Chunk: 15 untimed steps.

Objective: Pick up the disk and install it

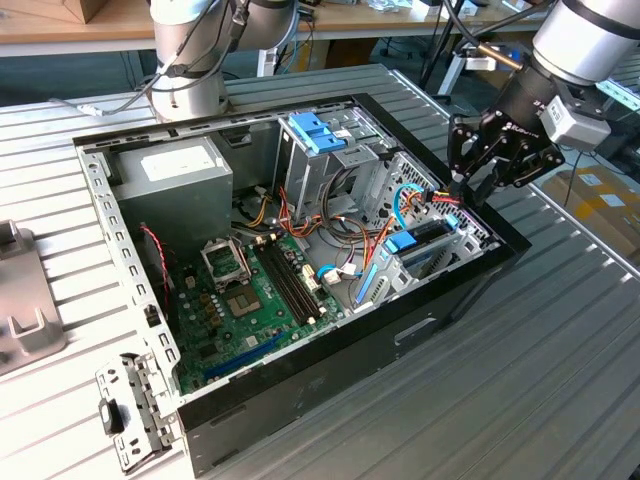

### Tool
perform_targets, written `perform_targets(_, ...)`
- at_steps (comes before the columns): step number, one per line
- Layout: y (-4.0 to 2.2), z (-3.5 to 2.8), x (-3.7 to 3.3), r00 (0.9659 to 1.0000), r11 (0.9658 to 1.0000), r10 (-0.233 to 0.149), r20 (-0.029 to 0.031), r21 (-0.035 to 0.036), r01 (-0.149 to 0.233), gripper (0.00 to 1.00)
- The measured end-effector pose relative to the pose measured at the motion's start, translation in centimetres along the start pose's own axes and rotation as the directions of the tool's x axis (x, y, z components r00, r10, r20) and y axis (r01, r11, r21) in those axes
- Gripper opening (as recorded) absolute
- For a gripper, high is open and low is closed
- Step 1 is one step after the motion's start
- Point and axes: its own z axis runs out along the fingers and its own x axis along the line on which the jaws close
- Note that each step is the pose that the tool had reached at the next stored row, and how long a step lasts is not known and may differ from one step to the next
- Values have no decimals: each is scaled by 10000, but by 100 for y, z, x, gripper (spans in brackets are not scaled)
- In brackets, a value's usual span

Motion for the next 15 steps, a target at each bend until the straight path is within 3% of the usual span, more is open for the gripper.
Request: perform_targets(15,12,25,10,10000,10000,0,6,8,0,42)
